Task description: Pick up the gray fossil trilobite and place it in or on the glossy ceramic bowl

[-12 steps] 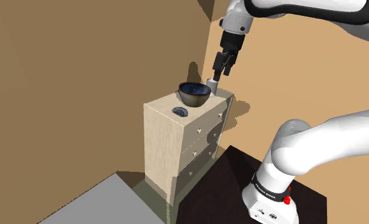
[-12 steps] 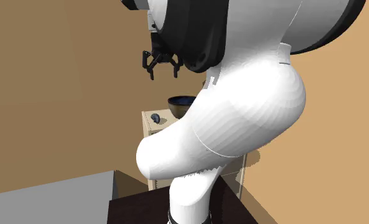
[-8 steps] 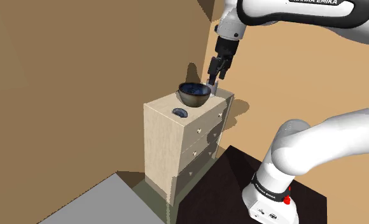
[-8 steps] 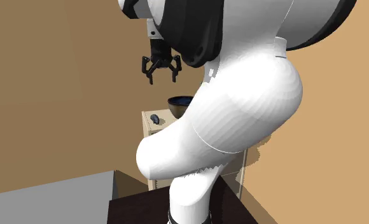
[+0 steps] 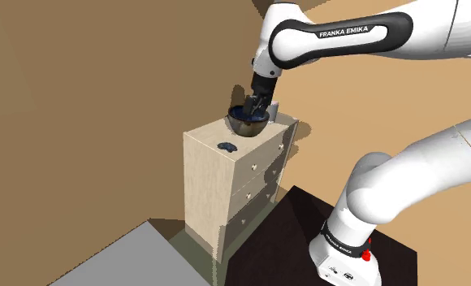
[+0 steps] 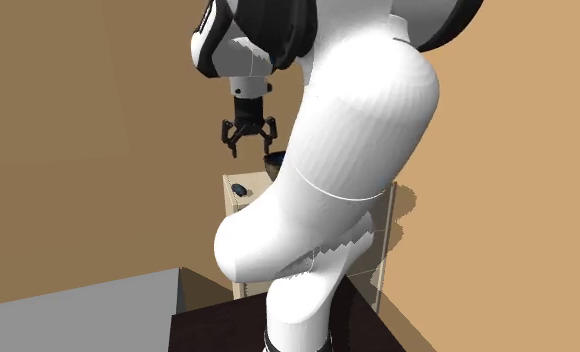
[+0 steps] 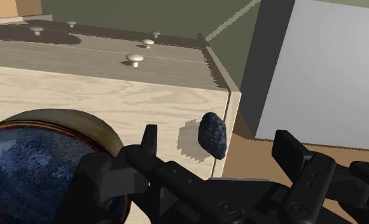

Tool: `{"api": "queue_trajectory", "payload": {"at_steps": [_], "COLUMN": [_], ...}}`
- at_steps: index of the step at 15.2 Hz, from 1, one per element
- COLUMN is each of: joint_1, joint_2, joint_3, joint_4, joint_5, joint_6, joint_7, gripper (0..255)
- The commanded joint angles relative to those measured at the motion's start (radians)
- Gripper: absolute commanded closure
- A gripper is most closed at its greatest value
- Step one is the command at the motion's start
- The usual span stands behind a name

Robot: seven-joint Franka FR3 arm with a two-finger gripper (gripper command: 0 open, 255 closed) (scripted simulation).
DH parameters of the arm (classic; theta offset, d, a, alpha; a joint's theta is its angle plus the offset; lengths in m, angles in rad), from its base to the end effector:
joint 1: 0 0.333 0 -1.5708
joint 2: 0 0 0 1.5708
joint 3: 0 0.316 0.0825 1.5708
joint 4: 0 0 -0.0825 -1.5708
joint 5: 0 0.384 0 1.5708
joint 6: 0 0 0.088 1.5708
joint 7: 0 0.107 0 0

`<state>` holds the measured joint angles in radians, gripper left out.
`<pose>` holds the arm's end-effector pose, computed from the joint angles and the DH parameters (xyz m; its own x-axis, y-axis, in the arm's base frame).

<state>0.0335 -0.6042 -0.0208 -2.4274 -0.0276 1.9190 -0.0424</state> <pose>0.3787 0.0020 0.5258 0.9932 0.0669 0.0948 0.0654 -0.9977 0.0189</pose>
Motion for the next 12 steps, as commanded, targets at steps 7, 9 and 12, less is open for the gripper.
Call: {"api": "queue_trajectory", "payload": {"at_steps": [7, 9, 12], "joint_1": [0.012, 0.013, 0.013], "joint_2": [0.25, 0.277, 0.302], "joint_3": [-0.005, -0.005, -0.006], "joint_4": [-0.023, -0.027, -0.046], "joint_5": [0.02, 0.022, 0.022], "joint_6": [0.296, 0.328, 0.372], "joint_7": [-0.004, -0.005, -0.006], "gripper": [0, 0, 0]}}
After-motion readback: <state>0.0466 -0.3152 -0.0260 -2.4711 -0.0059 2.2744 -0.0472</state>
